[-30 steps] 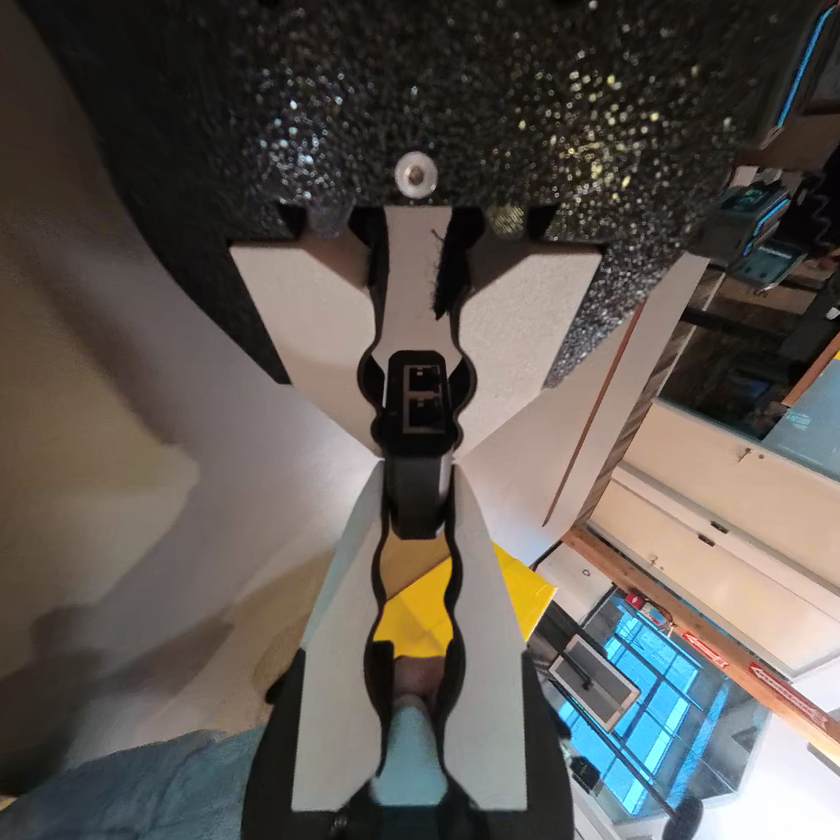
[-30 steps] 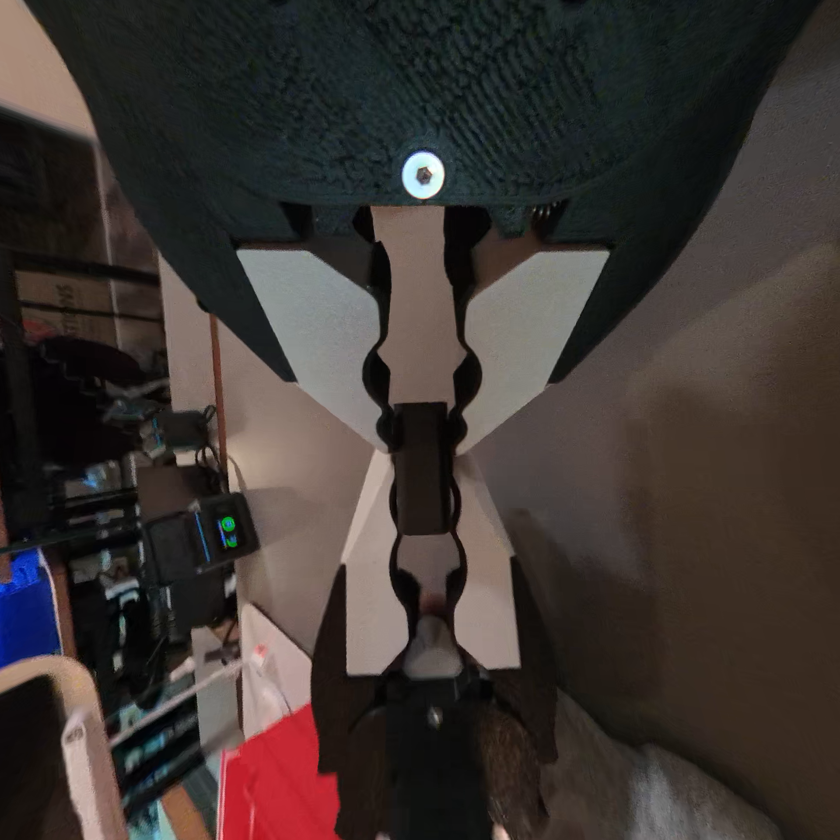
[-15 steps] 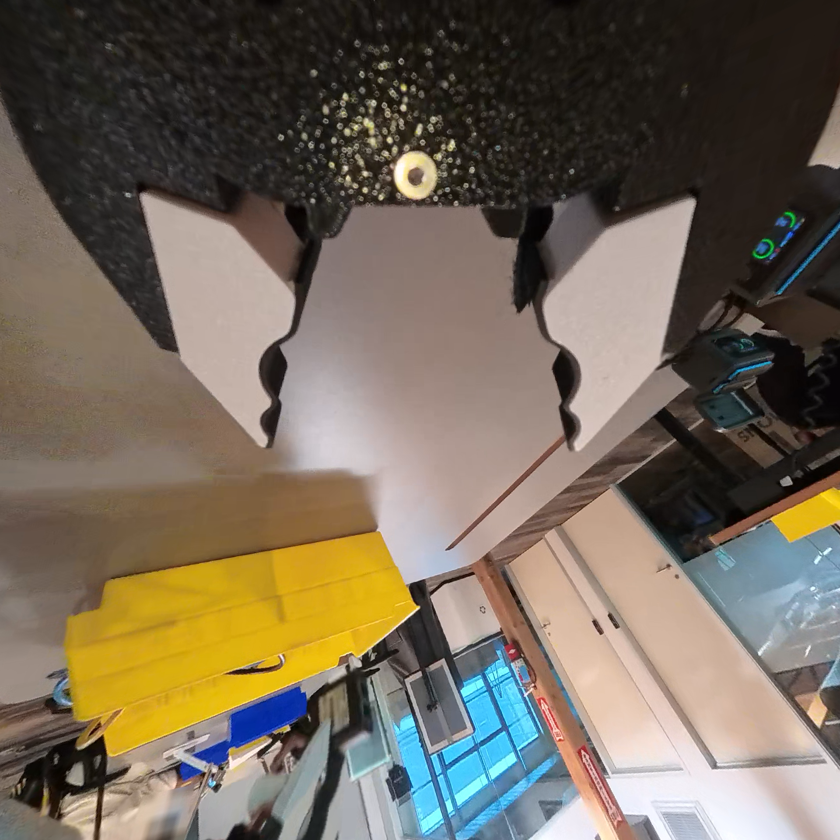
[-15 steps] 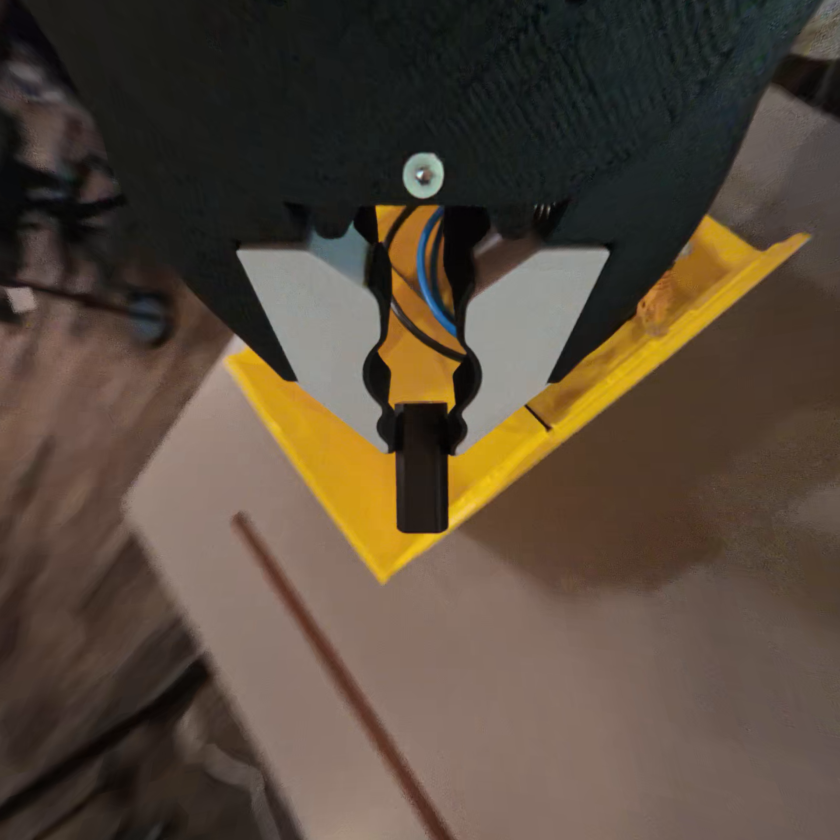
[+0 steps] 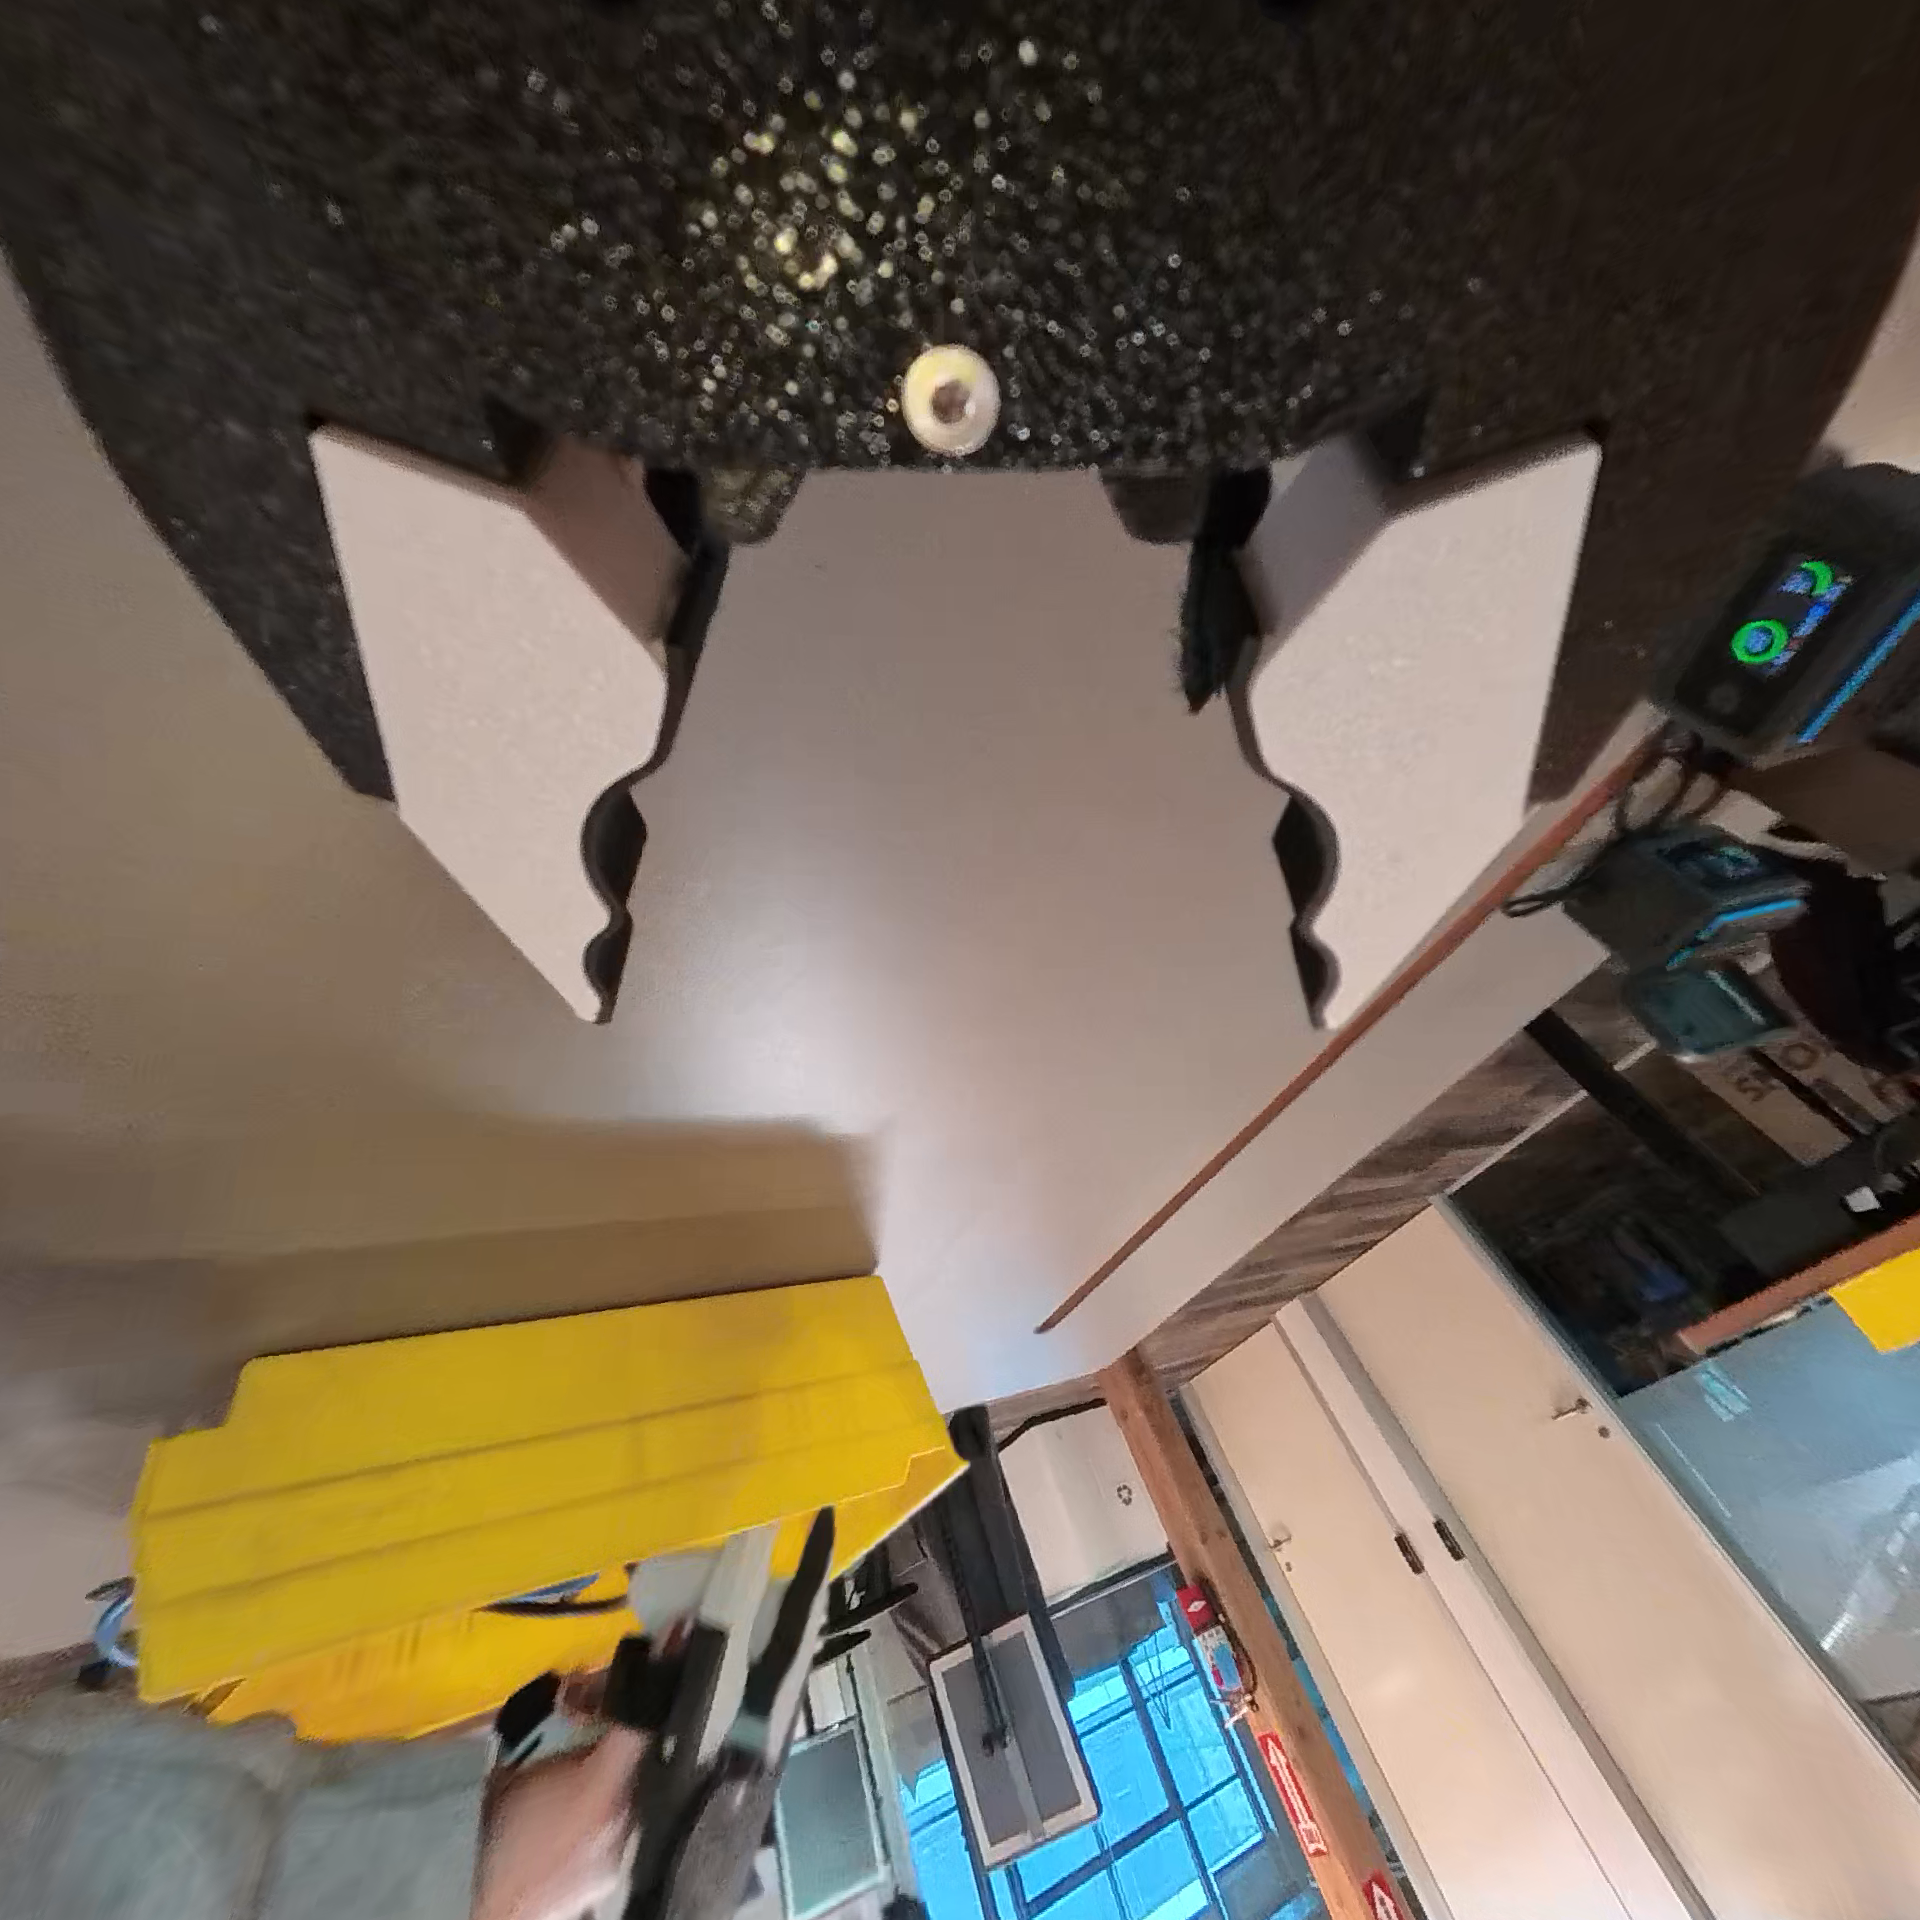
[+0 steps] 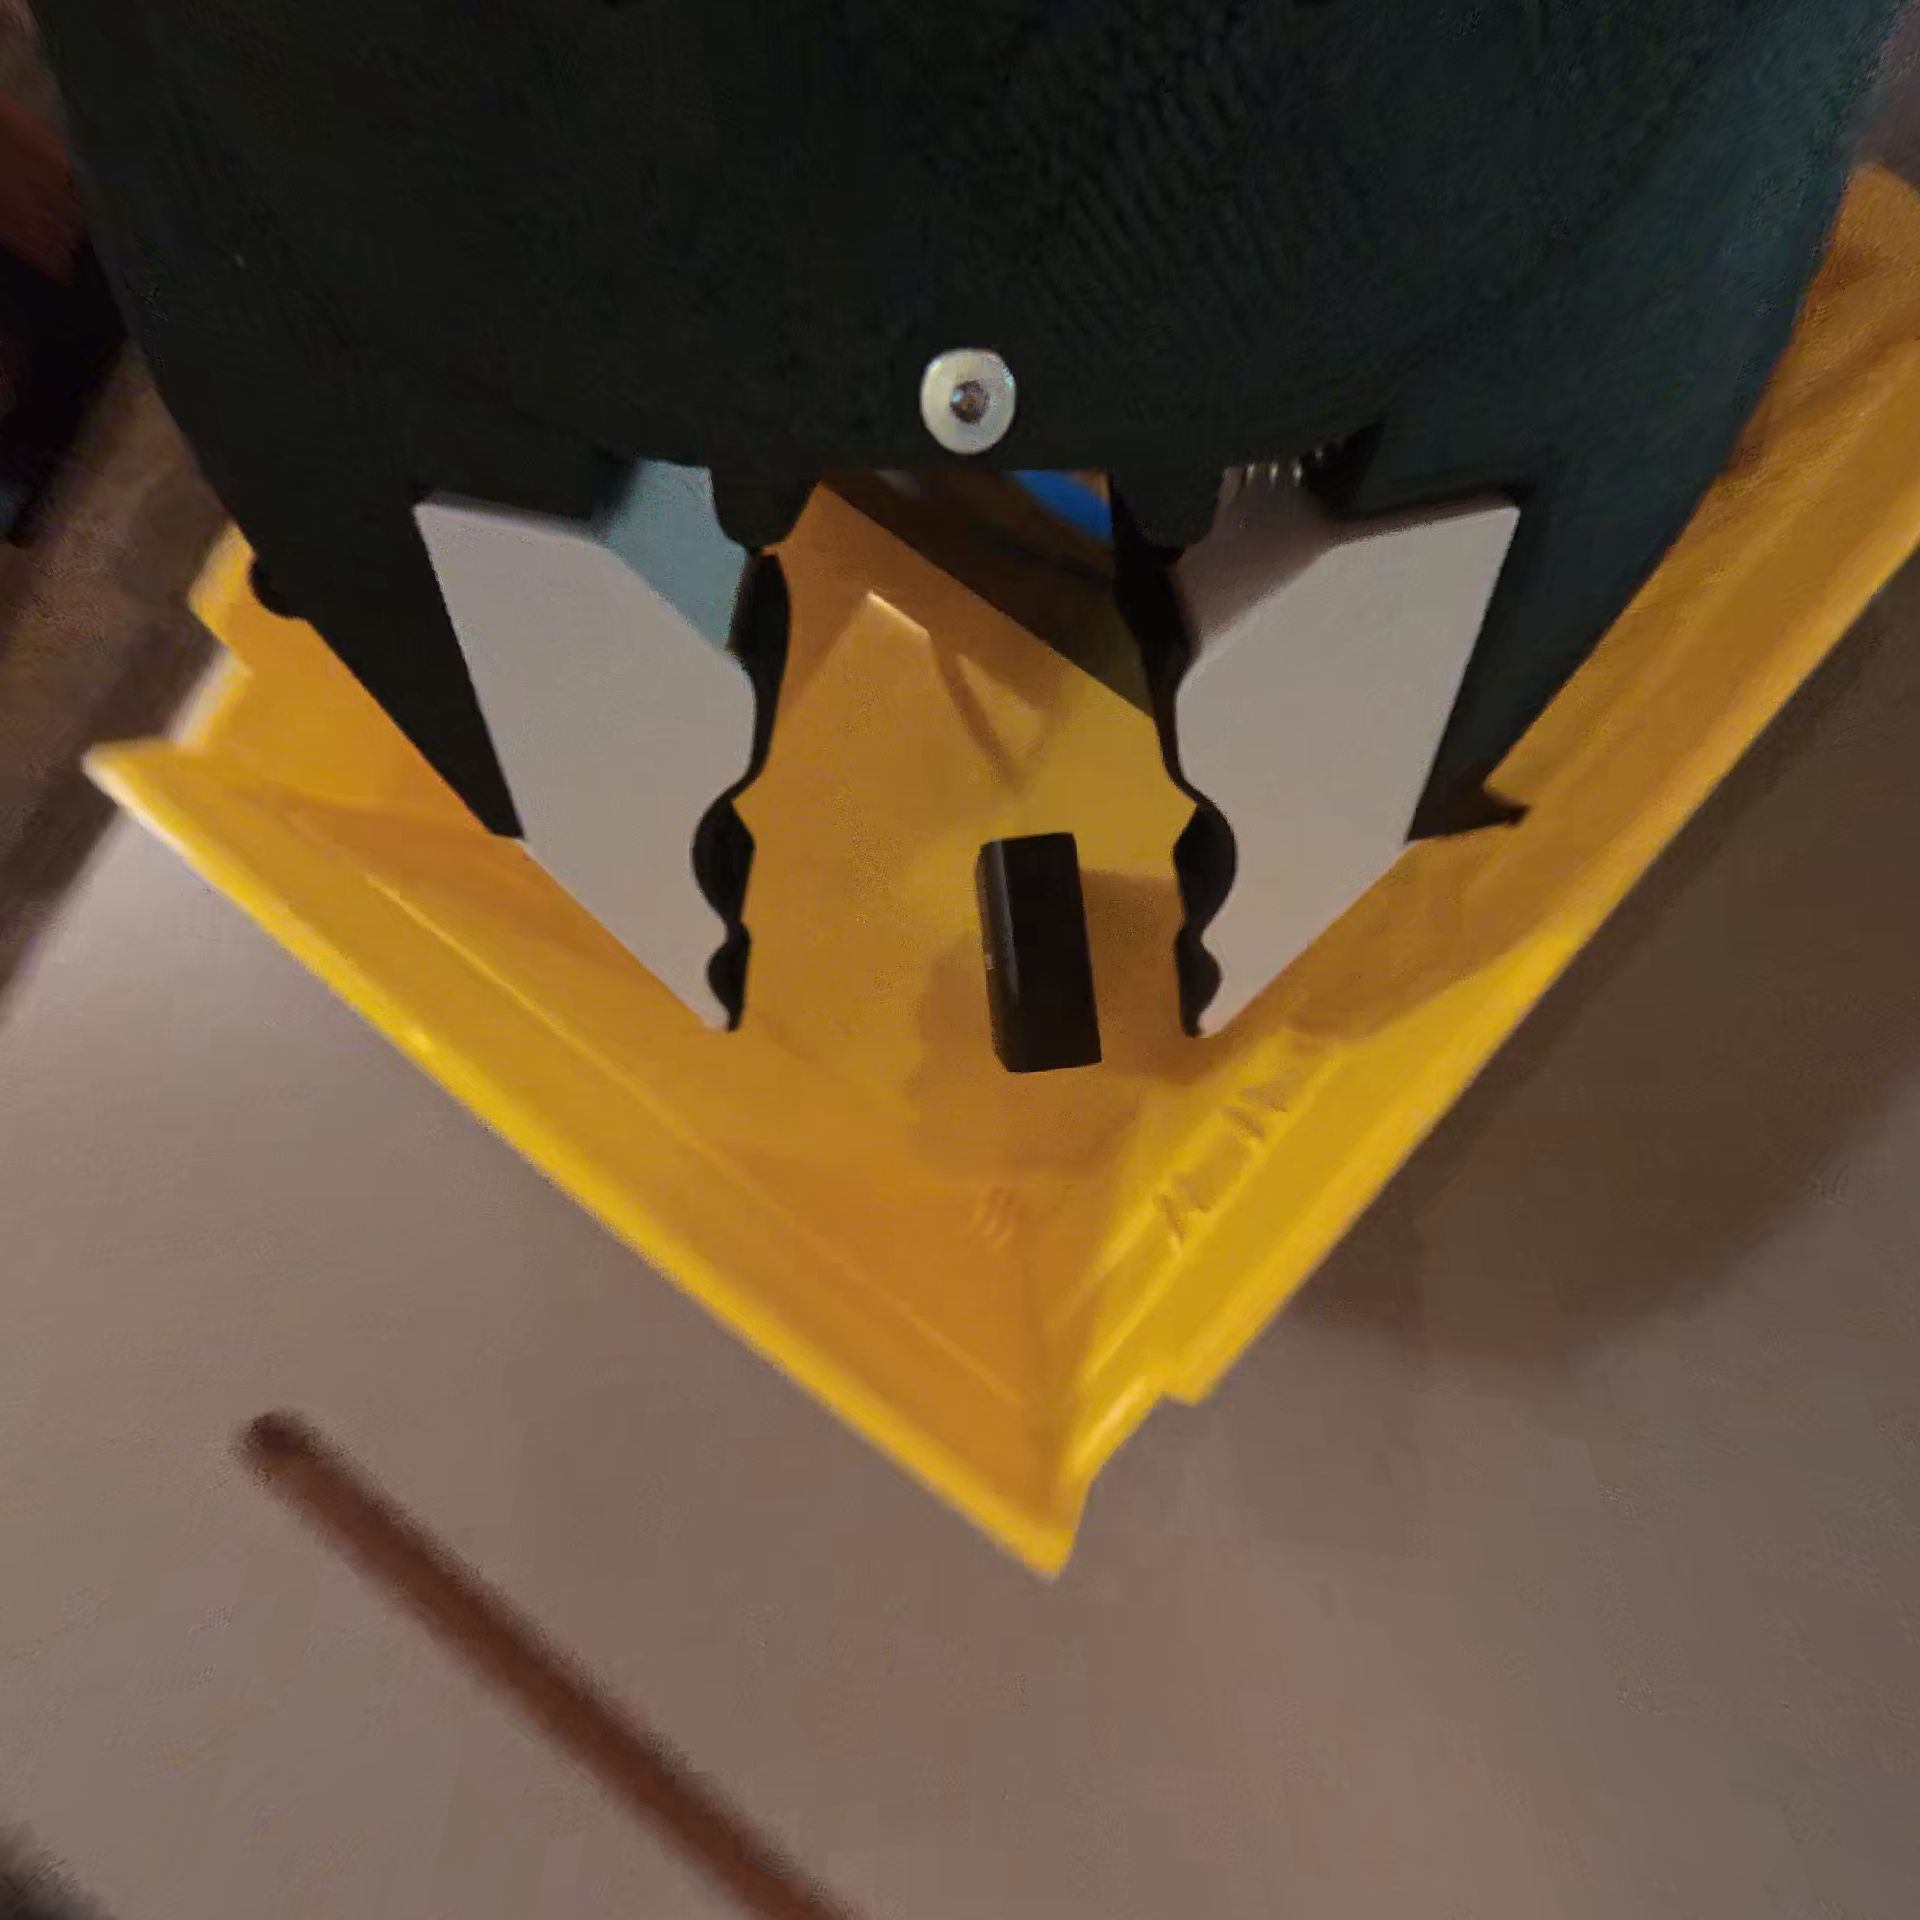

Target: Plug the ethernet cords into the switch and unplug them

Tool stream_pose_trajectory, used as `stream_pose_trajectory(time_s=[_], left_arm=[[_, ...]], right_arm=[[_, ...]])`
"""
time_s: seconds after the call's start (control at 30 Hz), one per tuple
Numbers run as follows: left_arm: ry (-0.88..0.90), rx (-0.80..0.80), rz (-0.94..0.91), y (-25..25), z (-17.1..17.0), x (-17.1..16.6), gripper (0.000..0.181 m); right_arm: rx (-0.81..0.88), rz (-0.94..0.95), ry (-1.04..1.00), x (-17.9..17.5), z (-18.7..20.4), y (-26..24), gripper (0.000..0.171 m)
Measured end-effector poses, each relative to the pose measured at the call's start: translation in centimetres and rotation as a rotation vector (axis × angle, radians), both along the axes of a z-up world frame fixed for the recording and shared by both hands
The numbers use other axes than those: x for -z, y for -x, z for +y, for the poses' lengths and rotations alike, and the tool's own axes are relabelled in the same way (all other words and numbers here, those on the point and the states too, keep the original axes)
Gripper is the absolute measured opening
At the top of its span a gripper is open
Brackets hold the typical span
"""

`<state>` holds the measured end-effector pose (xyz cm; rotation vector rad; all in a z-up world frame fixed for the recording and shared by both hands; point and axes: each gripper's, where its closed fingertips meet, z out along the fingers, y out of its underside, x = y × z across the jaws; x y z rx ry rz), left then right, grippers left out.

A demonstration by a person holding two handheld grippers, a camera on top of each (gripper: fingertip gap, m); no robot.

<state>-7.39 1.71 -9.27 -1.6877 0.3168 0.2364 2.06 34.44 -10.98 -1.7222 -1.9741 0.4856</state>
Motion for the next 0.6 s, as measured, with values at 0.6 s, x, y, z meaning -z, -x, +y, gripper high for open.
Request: stream_pose_trajectory(time_s=[0.6], left_arm=[[0.705, -1.093, -0.377, 7.7, -31.8, 4.1, 0.104]], right_arm=[[0.485, 0.089, -0.011, 1.6, 5.1, -19.8, 0.041]])
